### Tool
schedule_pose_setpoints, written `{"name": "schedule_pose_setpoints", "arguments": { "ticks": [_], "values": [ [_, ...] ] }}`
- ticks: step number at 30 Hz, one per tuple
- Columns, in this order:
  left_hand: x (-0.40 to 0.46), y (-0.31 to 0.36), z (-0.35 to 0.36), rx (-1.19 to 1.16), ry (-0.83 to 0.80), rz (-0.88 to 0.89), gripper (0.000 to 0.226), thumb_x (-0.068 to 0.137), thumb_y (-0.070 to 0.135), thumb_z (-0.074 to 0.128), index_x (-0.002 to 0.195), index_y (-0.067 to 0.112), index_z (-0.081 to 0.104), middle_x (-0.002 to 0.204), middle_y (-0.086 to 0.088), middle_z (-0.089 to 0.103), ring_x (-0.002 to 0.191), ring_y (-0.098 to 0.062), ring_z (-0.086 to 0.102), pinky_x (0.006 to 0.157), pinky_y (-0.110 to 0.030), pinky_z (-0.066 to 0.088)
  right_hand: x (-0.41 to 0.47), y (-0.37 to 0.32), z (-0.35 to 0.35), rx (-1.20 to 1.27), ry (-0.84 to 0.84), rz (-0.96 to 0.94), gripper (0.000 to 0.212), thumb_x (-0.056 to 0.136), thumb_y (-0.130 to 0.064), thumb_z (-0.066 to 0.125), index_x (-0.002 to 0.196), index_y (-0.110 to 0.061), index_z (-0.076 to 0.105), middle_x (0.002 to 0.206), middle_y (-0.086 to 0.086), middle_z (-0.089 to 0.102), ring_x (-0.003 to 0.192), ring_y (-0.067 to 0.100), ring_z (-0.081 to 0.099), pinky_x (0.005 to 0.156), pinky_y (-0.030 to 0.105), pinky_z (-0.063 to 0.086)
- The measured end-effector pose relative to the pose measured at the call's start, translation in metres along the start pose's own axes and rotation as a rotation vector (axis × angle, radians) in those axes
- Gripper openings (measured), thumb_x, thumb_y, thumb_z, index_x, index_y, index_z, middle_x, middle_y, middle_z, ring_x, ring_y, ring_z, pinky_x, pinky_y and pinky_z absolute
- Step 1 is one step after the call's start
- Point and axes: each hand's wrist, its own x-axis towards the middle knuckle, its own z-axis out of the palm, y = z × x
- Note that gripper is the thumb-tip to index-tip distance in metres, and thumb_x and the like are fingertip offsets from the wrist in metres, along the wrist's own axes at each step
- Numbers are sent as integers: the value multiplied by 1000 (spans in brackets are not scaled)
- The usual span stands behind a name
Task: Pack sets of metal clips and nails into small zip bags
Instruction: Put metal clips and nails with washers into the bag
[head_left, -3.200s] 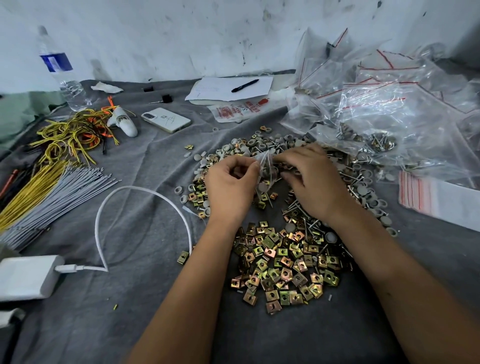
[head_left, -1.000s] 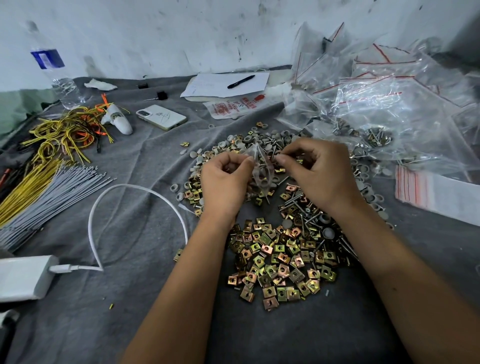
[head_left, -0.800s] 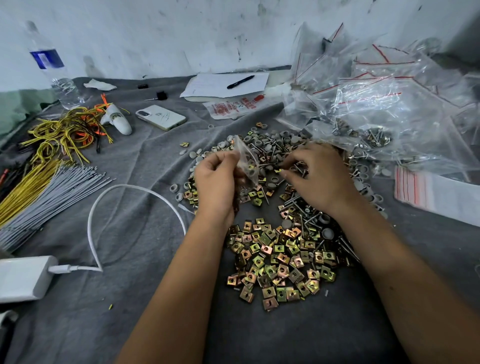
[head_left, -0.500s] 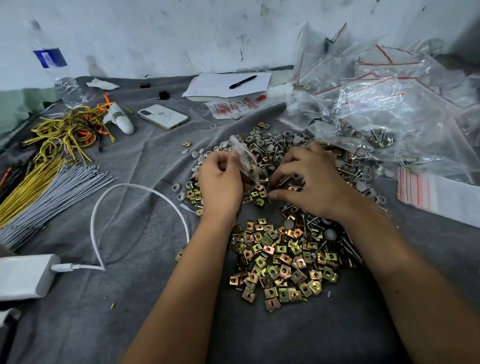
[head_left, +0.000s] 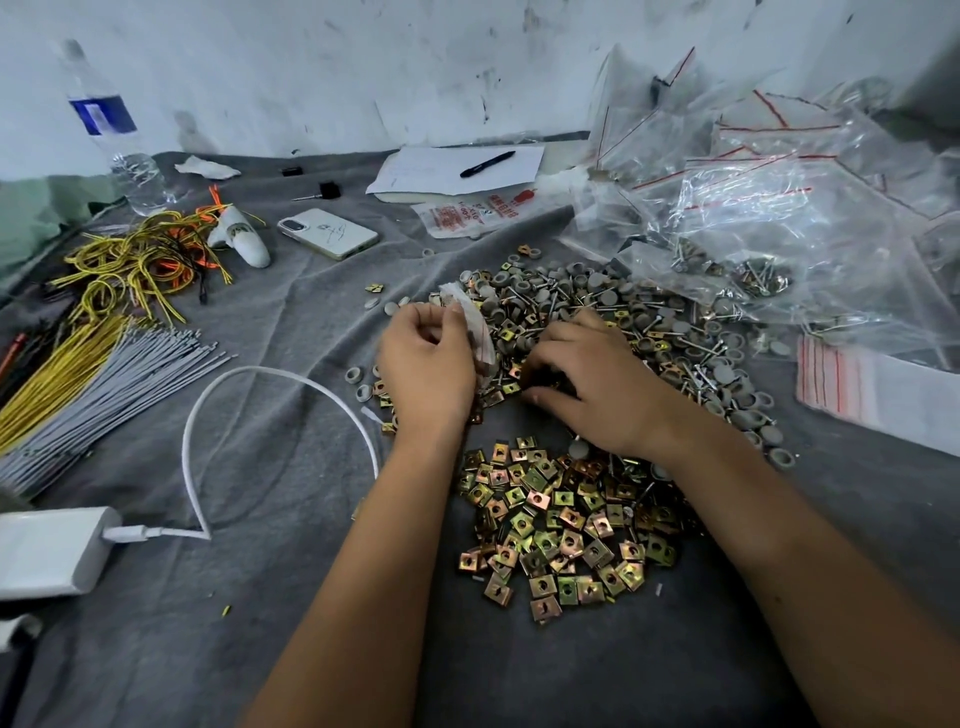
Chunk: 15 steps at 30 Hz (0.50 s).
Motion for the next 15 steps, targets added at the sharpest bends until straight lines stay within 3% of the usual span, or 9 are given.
{"name": "schedule_pose_setpoints", "arguments": {
  "ticks": [2, 5, 10, 15],
  "values": [
    [0, 0, -2, 153, 28, 117, 20, 99, 25, 65, 82, 16, 64, 72, -7, 70, 64, -29, 67, 62, -48, 58, 1, 1, 1, 16, 26, 4, 29, 95, -39, 68, 115, -17, 70, 109, -3, 58, 111, 19, 40, 101, 46, 38],
    [-4, 3, -1, 252, 65, 206, 22, 97, 24, 68, 75, 21, 62, 65, 1, 66, 60, -21, 65, 62, -44, 57, 1, 1, 3, 23, 67, -12, 32, 93, -39, 70, 118, -18, 69, 110, -2, 57, 111, 19, 39, 99, 43, 40],
    [2, 6, -3, -147, 80, 11, 24, 98, 10, 67, 75, 10, 62, 48, 6, 59, 37, -7, 52, 38, -20, 41, 2, -5, 6, -59, 70, -82, 38, 94, -35, 69, 130, -21, 67, 120, 2, 55, 115, 24, 38, 99, 46, 40],
    [3, 11, -5, -351, 152, -11, 30, 99, 3, 63, 72, 10, 52, 41, 11, 49, 31, -2, 44, 34, -15, 33, 4, -13, 6, -148, 3, -123, 39, 92, -36, 71, 129, -25, 65, 124, 4, 51, 119, 24, 36, 101, 45, 40]
  ]
}}
